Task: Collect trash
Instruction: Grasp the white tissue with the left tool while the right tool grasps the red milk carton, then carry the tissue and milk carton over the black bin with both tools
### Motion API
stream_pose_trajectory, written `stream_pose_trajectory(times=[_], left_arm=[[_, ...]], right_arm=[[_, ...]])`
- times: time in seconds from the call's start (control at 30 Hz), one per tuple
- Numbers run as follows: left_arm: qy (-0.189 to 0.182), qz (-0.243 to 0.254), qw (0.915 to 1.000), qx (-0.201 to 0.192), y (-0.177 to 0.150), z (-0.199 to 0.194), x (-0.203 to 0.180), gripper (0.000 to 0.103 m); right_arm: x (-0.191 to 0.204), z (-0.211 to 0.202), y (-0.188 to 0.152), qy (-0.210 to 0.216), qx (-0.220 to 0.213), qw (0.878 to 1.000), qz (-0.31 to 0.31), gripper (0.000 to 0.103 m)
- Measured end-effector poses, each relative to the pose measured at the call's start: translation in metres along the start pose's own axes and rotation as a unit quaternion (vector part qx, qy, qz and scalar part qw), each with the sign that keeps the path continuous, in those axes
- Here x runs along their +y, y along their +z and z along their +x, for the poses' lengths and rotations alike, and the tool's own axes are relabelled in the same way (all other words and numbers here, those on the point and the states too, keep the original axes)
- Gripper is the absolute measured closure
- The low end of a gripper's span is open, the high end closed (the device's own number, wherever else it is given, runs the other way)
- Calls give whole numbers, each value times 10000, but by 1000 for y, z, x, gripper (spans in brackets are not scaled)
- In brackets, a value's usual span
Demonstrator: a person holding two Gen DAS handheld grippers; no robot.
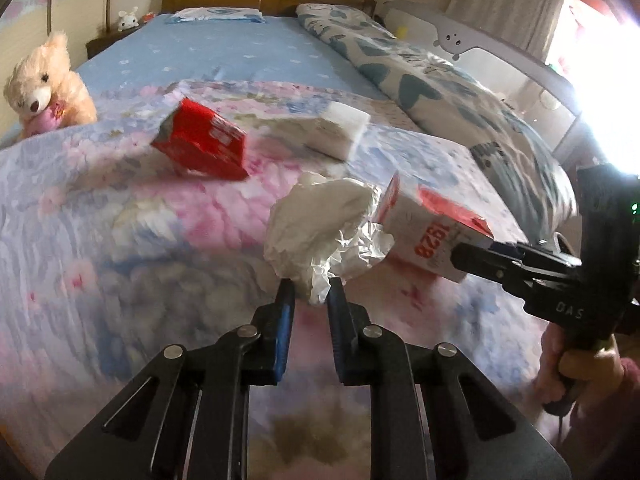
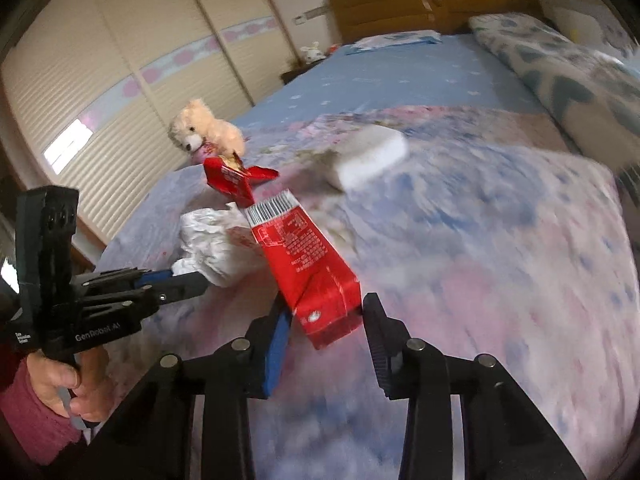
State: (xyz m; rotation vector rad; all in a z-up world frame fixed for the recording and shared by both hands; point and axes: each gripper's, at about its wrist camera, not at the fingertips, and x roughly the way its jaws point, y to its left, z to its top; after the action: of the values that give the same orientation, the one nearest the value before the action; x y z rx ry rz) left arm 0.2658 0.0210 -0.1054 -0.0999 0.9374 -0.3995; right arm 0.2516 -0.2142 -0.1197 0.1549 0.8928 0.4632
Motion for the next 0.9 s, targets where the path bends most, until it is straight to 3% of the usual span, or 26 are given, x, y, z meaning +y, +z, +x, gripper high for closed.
stream_pose_trajectory(times=[0.23, 0.27, 0.33, 0.43, 0.5, 0.57, 0.6, 0.9], left_arm=[[-166, -122, 9998, 34, -24, -12, -16, 87], [-150, -126, 9998, 38, -26, -14, -17, 87], [-150, -161, 9998, 36, -28, -18, -16, 87], [-126, -185, 9997, 5, -30, -24, -16, 87], [-129, -189, 9997, -14, -31, -27, -18, 87], [-142, -166, 9998, -29, -32, -29, -23, 87], [-159, -152, 9998, -38, -32, -30, -24, 87], [-433, 150, 9989, 21, -41, -32, -67, 87]], right_arm=[[0, -17, -16, -204, 35, 9998, 70, 62], [2, -14, -16, -204, 81, 9998, 40, 59], [6, -8, -12, -139, 92, 9999, -4, 37], [15, -3, -8, -259, -23, 9994, -221, 33], [18, 2, -7, -274, 38, 9992, -288, 38], [23, 3, -9, -326, 70, 9988, -354, 63], [23, 1, -11, -366, 93, 9987, -353, 69], [17, -56, -41, -510, -295, 9982, 70, 71]])
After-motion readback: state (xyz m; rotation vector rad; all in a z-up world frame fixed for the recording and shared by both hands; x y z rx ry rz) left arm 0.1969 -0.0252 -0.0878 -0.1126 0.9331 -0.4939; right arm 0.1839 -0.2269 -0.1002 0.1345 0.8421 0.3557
